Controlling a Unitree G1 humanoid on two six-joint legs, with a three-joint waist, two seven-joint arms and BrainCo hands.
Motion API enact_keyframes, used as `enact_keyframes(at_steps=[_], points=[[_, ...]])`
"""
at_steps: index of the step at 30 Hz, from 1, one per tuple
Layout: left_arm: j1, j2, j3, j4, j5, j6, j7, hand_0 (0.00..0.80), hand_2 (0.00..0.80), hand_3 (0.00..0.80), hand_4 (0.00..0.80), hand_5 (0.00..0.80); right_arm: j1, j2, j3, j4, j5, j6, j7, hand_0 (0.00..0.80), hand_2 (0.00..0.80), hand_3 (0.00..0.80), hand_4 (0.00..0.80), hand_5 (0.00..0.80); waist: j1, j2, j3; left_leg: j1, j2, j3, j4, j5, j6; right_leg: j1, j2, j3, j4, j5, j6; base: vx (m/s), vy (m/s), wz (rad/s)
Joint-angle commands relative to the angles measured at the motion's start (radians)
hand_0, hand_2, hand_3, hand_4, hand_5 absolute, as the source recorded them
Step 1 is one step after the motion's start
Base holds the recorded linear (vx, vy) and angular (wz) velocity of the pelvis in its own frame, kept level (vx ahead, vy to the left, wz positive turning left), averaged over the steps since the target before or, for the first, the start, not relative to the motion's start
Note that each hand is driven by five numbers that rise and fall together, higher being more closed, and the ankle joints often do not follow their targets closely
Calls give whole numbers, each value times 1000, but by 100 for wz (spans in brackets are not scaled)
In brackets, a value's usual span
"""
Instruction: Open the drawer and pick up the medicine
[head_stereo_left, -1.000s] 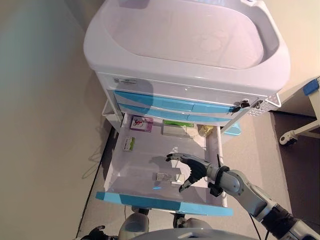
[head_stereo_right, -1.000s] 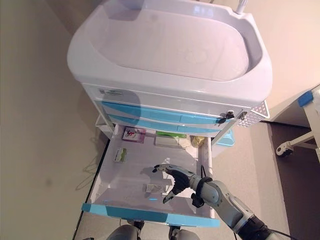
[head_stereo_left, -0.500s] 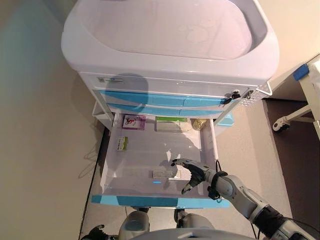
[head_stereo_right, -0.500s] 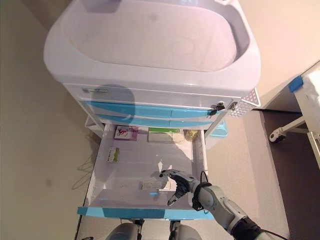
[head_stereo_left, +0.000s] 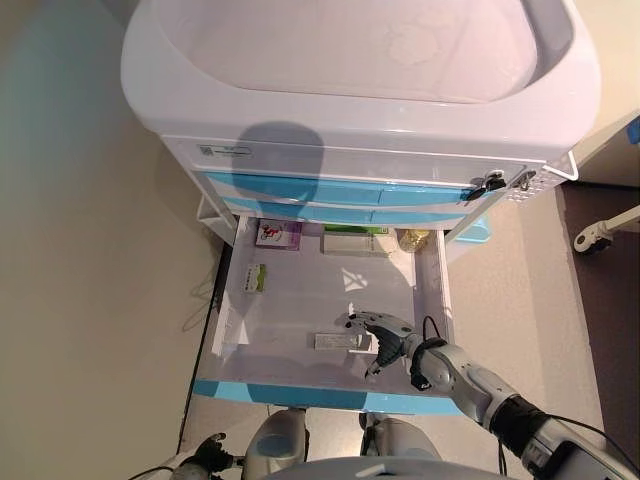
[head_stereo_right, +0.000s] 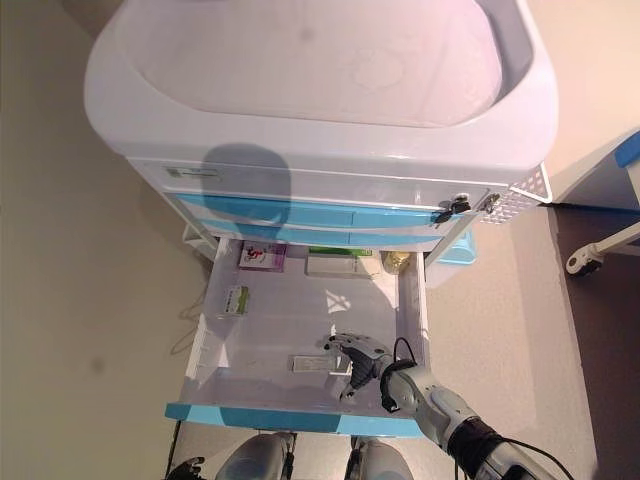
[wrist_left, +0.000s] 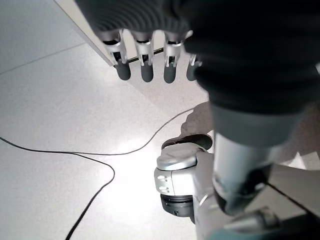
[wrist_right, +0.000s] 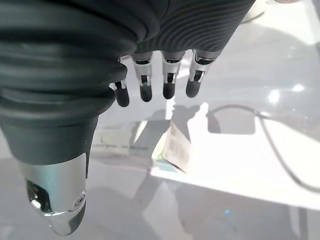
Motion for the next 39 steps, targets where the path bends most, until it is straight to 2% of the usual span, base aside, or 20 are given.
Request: enact_keyframes(at_steps=[1,8,9,10,11,12,28,39], points=[[-4,-22,-22,52,-32,2,21,0,0,0,0,0,-22,23,72,-31,-31,-9,-33,0,0,0,0,0,-10,3,-27,-93,-41,-14,-44,93,25,-58,-10,8,68,21,51,-9,43,-1],[-2,-28,-31,50,-40,-1,28,0,0,0,0,0,-46,54,110,39,-56,-2,-52,0,0,0,0,0,-3,6,-24,-96,-43,-10,-44,92,26,-61,-10,13,66,22,50,0,0,0],[-3,-29,-35,48,-42,-1,30,0,0,0,0,0,-50,58,117,48,-64,-1,-56,56,56,56,56,56,-3,7,-23,-96,-43,-10,-44,92,26,-62,-10,14,66,22,50,0,0,0],[-4,-30,-36,47,-44,-1,32,0,0,0,0,0,-54,62,124,58,-72,1,-60,433,433,433,433,433,-2,8,-22,-97,-43,-9,-44,92,26,-62,-10,14,67,21,50,0,0,0],[-6,-31,-39,46,-48,-1,33,0,0,0,0,0,-56,63,127,66,-78,2,-64,505,505,505,505,505,-2,9,-19,-98,-43,-9,-44,93,26,-64,-10,13,67,21,50,0,0,0],[-9,-31,-42,43,-50,0,34,0,0,0,0,0,-64,63,136,75,-94,3,-69,800,800,800,800,800,-2,11,-16,-100,-43,-10,-44,93,25,-66,-10,12,67,22,50,0,0,0],[-33,-36,-63,35,-81,-4,47,0,0,0,0,0,-94,83,172,161,-142,7,-109,800,800,800,800,800,-1,14,2,-123,-42,-19,-44,102,22,-86,-14,5,72,24,52,0,0,0],[-45,-45,-66,43,-70,1,62,0,0,0,0,0,-84,53,131,60,-72,1,-129,800,800,800,800,800,-9,7,-3,-117,-43,-10,-44,93,23,-85,-18,3,77,19,53,7,2,1]])
